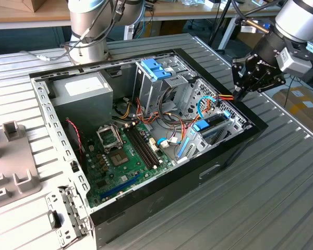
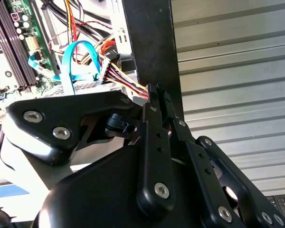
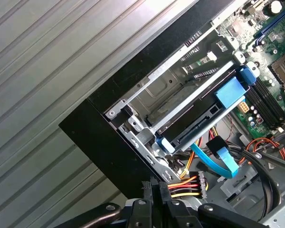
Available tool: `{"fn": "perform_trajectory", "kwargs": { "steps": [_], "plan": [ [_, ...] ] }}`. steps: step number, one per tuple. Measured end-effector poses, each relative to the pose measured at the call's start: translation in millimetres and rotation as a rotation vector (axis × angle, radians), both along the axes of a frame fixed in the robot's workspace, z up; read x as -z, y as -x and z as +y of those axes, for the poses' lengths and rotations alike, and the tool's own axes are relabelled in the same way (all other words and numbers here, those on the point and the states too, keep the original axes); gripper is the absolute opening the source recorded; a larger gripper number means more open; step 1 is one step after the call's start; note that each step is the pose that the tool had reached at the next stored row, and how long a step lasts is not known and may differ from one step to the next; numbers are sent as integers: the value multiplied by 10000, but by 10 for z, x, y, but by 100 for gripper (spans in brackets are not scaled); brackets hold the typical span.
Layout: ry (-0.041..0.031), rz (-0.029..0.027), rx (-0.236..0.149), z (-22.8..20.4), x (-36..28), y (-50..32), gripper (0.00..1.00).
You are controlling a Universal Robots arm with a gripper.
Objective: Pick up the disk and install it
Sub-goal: 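Insert the first disk wire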
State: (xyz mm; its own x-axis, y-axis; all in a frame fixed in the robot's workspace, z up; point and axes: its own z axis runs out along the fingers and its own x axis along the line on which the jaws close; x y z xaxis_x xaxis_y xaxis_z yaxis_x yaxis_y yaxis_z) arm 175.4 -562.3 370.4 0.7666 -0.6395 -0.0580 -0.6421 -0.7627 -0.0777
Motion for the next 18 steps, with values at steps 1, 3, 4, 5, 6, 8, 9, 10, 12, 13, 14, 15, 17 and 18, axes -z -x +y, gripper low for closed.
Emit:
{"fn": "perform_trajectory", "kwargs": {
  "steps": [1, 3, 4, 5, 6, 8, 9, 10, 12, 13, 14, 15, 17, 18],
  "plan": [
    [0, 0, -1, 5, 0, 13, 17],
    [-1, 0, -2, 5, 1, 29, 17],
    [-1, 0, -1, 5, 0, 40, 17],
    [0, 0, -1, 5, 0, 61, 17],
    [0, 0, -1, 5, 0, 68, 17],
    [0, 0, -2, 5, 0, 88, 17],
    [-1, 0, -1, 5, 0, 96, 17],
    [-1, 0, -1, 5, 0, 108, 17],
    [0, 0, 0, 5, 0, 136, 17],
    [0, 0, -2, 5, 1, 152, 17],
    [0, 0, -1, 5, 1, 162, 17],
    [-1, 0, -1, 5, 1, 180, 17],
    [-1, 0, -1, 5, 1, 213, 17],
    [0, 0, -1, 5, 1, 225, 17]
  ]
}}
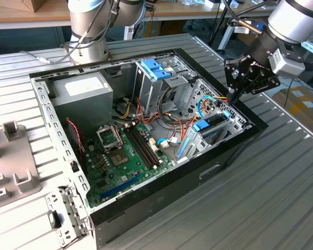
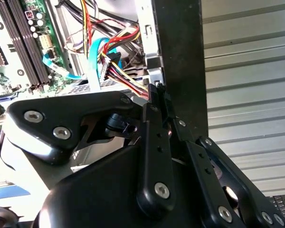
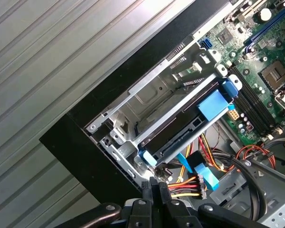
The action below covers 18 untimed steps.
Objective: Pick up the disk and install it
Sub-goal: 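Insert the first disk wire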
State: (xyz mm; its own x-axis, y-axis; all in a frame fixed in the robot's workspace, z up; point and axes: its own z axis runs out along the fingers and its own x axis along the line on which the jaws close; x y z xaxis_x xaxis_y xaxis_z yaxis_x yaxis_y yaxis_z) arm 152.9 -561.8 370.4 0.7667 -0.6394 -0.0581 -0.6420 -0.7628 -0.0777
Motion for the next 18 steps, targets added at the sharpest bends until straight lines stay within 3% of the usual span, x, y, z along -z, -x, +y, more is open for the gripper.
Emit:
{"fn": "perform_trajectory", "kwargs": {
  "steps": [18],
  "plan": [
    [0, 0, 0, 0, 2, 317, 17]
  ]
}}
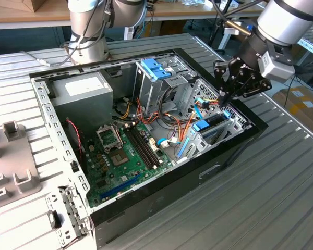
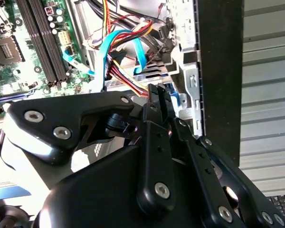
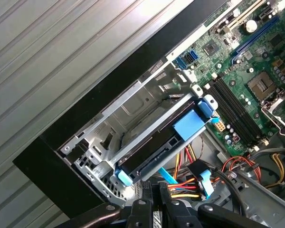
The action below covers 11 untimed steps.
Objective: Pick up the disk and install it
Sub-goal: 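Insert the first disk wire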
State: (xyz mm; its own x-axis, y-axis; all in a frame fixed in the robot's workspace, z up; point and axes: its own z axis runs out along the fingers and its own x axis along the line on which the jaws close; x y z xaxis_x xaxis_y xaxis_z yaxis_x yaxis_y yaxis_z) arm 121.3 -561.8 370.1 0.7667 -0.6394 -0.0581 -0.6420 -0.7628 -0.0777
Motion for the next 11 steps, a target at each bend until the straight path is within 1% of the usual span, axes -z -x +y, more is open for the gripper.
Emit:
{"fn": "perform_trajectory", "kwargs": {
  "steps": [11],
  "plan": [
    [-1, 0, 1, 0, 3, 157, 17]
  ]
}}
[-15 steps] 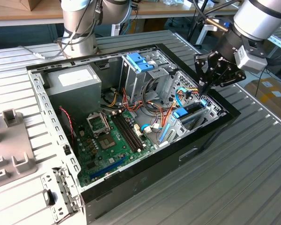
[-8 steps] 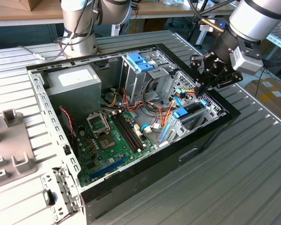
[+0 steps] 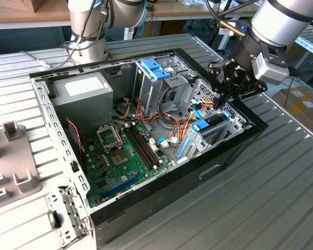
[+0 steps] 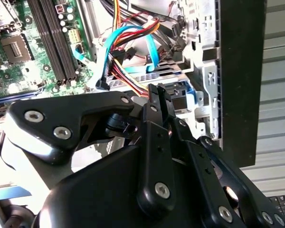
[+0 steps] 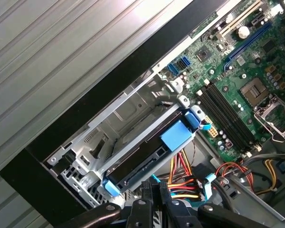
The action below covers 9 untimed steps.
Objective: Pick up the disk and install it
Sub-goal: 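Insert the first disk wire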
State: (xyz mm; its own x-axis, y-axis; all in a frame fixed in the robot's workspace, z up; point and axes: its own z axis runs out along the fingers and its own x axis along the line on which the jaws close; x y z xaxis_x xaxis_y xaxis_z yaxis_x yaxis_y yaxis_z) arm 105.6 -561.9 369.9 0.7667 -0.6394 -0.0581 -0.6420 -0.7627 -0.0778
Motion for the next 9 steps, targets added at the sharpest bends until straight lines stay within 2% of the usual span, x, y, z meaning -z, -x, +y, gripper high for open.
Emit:
{"fn": "perform_trajectory", "kwargs": {
  "steps": [5, 9],
  "plan": [
    [1, 0, 0, 0, 5, 71, 17],
    [2, 1, 26, 0, 22, 84, 17]
  ]
}}
